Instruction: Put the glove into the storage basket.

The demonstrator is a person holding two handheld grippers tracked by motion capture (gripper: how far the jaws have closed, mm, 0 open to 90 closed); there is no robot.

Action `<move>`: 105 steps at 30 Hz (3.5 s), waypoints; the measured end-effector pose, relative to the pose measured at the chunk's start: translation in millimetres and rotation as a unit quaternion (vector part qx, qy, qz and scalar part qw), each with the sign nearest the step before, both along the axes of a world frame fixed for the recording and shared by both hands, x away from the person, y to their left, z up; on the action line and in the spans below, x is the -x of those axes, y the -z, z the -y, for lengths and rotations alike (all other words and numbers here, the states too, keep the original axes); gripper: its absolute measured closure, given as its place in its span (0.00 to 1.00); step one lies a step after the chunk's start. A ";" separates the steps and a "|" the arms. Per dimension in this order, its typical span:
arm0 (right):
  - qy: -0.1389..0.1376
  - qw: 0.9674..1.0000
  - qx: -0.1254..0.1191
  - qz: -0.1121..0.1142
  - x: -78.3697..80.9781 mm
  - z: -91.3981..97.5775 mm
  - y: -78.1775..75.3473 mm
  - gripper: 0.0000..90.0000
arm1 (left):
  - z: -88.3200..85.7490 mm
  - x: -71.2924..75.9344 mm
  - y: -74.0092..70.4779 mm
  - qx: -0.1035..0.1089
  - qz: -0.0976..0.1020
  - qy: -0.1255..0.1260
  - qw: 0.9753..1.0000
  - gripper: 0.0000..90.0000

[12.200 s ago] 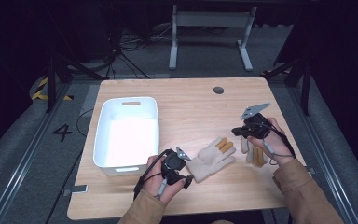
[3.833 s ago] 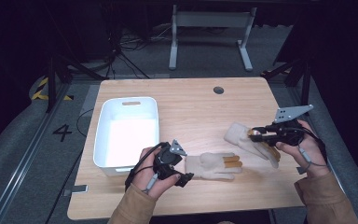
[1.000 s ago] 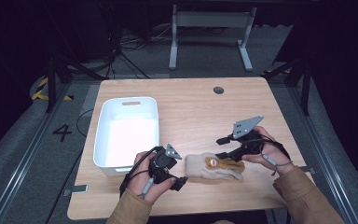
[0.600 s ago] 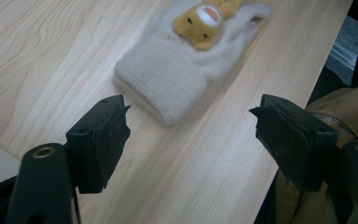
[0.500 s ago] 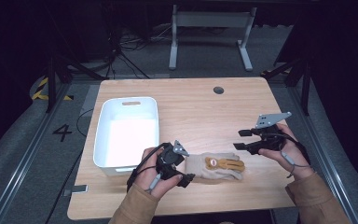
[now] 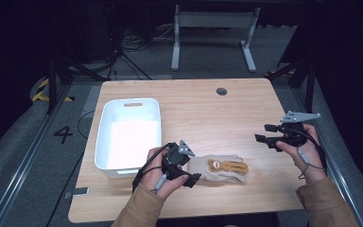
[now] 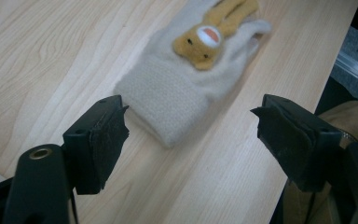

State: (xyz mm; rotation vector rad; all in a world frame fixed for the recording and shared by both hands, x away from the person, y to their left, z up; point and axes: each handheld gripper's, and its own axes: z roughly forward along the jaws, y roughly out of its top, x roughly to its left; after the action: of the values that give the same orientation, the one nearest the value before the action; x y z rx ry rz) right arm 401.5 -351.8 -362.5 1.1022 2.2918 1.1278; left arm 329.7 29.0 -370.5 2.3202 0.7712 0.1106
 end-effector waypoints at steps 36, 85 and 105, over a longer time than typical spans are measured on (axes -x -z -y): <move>0.089 0.995 0.013 -0.037 -23.7 36.0 46.6 0.29 | 20.2 -6.5 18.5 0.011 0.011 0.042 0.999 0.33; 0.049 0.997 0.002 -0.057 -24.3 30.8 50.9 0.31 | 48.9 -43.6 77.2 0.028 0.042 0.117 0.992 0.23; 0.042 0.997 0.002 -0.058 -24.5 29.4 52.5 0.30 | 55.3 -42.9 102.4 0.022 0.070 0.154 0.985 0.15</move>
State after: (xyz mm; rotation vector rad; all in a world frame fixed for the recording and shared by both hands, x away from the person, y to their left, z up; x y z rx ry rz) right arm 425.9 -381.2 -415.0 1.2816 2.3098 1.0530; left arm 372.6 -26.3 -472.9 2.3303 0.3360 0.1149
